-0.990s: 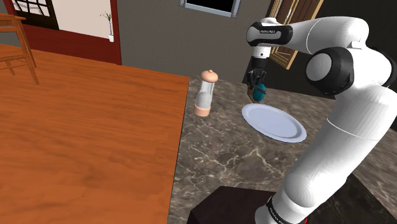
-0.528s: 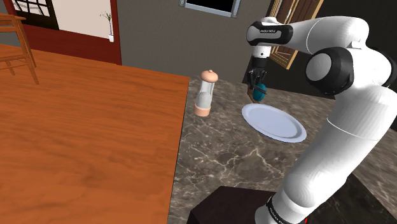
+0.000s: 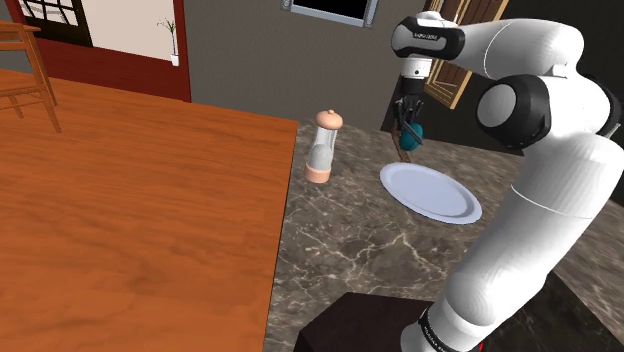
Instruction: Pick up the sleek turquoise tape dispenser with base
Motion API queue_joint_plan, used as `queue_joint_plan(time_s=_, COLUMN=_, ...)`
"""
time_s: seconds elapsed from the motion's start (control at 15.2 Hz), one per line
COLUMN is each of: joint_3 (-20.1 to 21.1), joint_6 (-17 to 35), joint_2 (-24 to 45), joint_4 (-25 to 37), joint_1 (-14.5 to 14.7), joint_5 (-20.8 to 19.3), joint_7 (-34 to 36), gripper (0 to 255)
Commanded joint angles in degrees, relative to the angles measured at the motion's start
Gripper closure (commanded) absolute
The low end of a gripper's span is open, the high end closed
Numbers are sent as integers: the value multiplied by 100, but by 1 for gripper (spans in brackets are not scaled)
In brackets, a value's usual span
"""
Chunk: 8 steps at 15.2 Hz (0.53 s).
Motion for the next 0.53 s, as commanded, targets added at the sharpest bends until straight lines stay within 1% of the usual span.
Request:
queue_joint_plan(time_s=0.0, joint_3=-5, joint_6=-176, joint_2=50, joint_4=222, joint_1=-10, joint_5=14, joint_7=-25, gripper=255)
queue_joint_plan(time_s=0.33, joint_3=-23, joint_6=-615, joint_2=204, joint_4=811, joint_1=-48, joint_5=59, joint_7=-99, gripper=255)
queue_joint_plan(time_s=0.46, joint_3=-24, joint_6=-629, joint_2=209, joint_4=829, joint_1=-49, joint_5=60, joint_7=-102, gripper=255)
